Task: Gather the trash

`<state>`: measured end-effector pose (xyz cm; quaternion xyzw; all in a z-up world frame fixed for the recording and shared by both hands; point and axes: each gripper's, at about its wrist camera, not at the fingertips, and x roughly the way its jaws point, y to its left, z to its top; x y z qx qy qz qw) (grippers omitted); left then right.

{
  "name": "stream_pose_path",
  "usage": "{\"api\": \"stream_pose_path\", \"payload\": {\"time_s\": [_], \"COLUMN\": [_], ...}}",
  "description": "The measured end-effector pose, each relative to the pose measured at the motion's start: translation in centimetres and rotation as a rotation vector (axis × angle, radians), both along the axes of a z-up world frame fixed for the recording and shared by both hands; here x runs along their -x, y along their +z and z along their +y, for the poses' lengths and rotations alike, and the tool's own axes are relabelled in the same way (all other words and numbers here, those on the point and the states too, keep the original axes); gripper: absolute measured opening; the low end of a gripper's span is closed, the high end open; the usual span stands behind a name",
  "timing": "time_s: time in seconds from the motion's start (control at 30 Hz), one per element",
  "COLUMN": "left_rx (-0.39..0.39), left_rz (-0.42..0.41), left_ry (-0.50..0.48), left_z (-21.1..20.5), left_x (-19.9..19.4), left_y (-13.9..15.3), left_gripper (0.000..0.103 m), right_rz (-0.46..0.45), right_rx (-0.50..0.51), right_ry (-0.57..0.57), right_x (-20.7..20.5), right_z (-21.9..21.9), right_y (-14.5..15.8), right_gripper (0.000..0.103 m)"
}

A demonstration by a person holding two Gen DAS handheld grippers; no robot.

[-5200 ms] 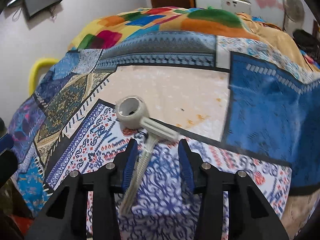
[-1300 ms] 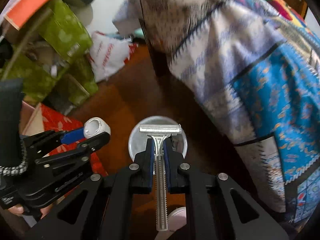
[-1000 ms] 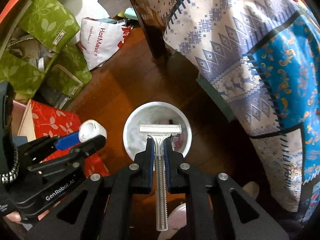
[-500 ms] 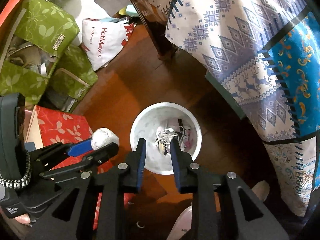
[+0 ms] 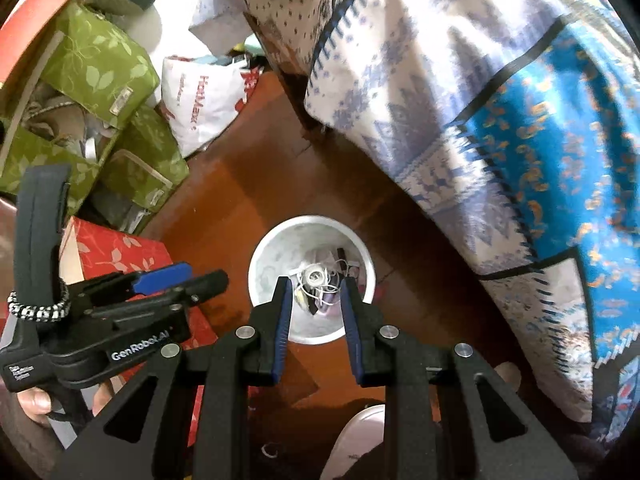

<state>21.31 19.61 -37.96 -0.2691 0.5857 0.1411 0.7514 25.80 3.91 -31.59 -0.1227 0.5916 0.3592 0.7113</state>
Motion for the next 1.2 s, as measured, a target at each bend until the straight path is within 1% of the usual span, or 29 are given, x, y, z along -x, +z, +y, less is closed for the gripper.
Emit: {"api": "stream_pose_path", "payload": {"time_s": [0.13,0.3,0.47,0.57,0.7,0.8,0.9,1.0,1.03,1.13,1.2], "left_rx": [-0.065,-0.132,-0.219,-0.276,-0.308,-0.348,-0.366,-0.384,-0.389,-0.402,-0.409], "left_rz": [-0.069,-0.182,-0.316,-0.395,-0.510,-0.613,-0.708,-0.789,-0.811,-0.871,-0.900], "left_ry": [0.004,0.012,-0.010,-0.041,-0.093,-0.137,-0.184,-0.237,-0.249,-0.281,-0.293], "left_z": [-0.6,-1.7,-3.7,-5.6,-8.2,-10.7,-13.2,-15.7,-16.3,-18.2,-19.1], "left_x": [0.9,2.6,4.6,5.7,7.2,9.1,11.0,13.3,13.9,16.1,17.6], "left_y": [3.9,9.3,16.0,20.3,25.2,29.4,32.8,35.7,36.3,37.9,38.6], "left_gripper": [0.045,0.045,0.045,0.045,0.045,0.045,0.045,0.045,0.045,0.045,0.046], "right_rz": [-0.055,-0.173,-0.299,-0.405,-0.517,-0.593,-0.670,-0.719,-0.734,-0.786,-0.808], "right_rx": [-0.037,-0.089,-0.149,-0.179,-0.196,-0.223,-0.255,-0.295,-0.315,-0.334,-0.346], "right_ry": [-0.013,-0.034,-0.091,-0.134,-0.201,-0.268,-0.336,-0.416,-0.439,-0.501,-0.541], "right_x": [0.6,2.2,4.0,5.8,8.0,9.9,11.8,13.8,14.6,16.8,18.2], "right_z": [-1.3,-3.7,-6.9,-9.2,-11.5,-14.1,-16.9,-19.4,-20.3,-21.8,-22.7], "right_y": [2.9,7.8,13.2,16.9,20.9,23.8,26.5,28.9,29.5,30.6,31.0], "right_gripper": [0.023,0.023,0.023,0.023,0.023,0.023,0.023,0.023,0.023,0.024,0.033]}}
